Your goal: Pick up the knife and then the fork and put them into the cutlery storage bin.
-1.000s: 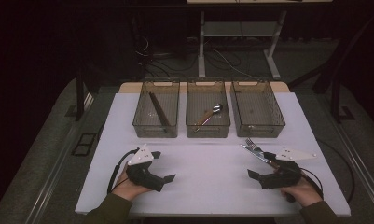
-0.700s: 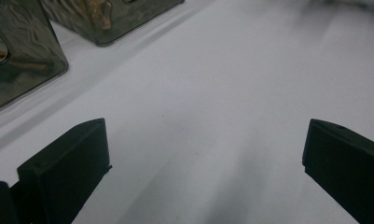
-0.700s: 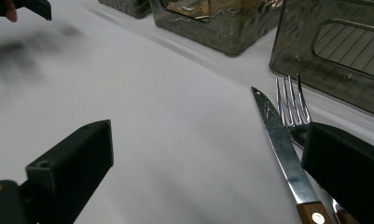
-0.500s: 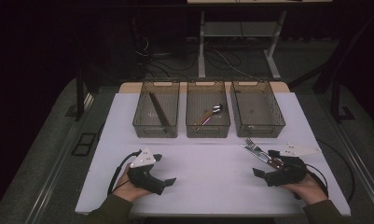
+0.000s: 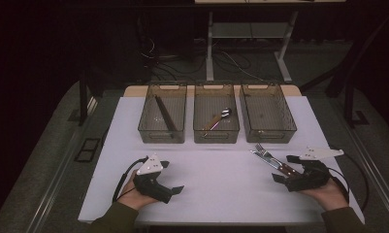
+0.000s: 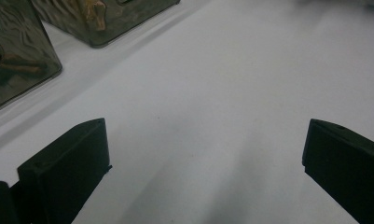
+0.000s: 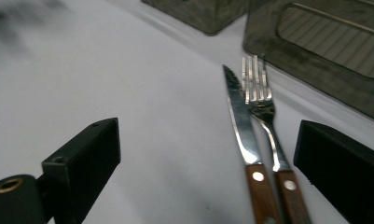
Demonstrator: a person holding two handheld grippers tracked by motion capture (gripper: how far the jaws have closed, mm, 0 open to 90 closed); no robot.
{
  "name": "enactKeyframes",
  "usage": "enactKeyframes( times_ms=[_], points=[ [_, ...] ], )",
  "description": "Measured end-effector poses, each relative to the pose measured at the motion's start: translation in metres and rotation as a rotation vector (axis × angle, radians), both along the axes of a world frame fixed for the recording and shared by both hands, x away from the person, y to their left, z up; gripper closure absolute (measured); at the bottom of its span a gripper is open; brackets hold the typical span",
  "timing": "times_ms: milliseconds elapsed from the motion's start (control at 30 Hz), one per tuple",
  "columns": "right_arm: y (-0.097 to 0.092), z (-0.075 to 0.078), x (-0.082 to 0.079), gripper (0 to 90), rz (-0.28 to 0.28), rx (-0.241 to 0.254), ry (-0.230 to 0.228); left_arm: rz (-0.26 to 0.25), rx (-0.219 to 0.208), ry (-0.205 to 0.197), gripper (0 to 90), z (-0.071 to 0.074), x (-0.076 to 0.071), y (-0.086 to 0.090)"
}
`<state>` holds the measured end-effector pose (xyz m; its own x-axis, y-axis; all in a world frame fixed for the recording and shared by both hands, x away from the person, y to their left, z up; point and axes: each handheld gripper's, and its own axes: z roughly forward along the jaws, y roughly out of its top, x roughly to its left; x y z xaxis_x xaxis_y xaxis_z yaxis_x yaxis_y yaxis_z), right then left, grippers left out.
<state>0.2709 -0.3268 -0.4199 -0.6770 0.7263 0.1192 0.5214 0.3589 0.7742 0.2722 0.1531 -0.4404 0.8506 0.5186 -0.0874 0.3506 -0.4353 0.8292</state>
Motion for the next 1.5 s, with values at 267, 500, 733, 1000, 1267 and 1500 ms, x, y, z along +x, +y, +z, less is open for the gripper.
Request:
enactKeyframes(
  times_ms=[267, 500, 733, 1000, 1267, 1500],
  points=[
    [-0.016, -0.001, 0.006, 22.2, 0.002, -0.023, 0.025, -0.006, 0.002, 0.003, 0.0, -0.001, 0.0, -0.001],
    [-0.029, 0.0, 0.012, 32.2, -0.015, -0.022, 0.033, -0.008, 0.004, 0.005, 0.2, -0.001, 0.0, -0.001],
    [-0.036, 0.0, 0.017, 44.5, -0.04, -0.031, 0.042, -0.004, 0.005, 0.003, 0.7, -0.001, 0.0, -0.002],
    [-0.037, -0.005, 0.029, 57.5, -0.041, -0.057, 0.058, -0.007, 0.009, 0.001, 1.0, -0.002, 0.0, -0.002],
    [-0.039, -0.014, 0.046, 65.5, -0.027, -0.063, 0.095, -0.007, 0.014, 0.002, 1.1, -0.002, 0.001, -0.002],
    [-0.034, -0.017, 0.046, 67.7, -0.004, -0.098, 0.099, -0.004, 0.018, 0.003, 1.6, -0.002, 0.0, -0.003]
  ],
)
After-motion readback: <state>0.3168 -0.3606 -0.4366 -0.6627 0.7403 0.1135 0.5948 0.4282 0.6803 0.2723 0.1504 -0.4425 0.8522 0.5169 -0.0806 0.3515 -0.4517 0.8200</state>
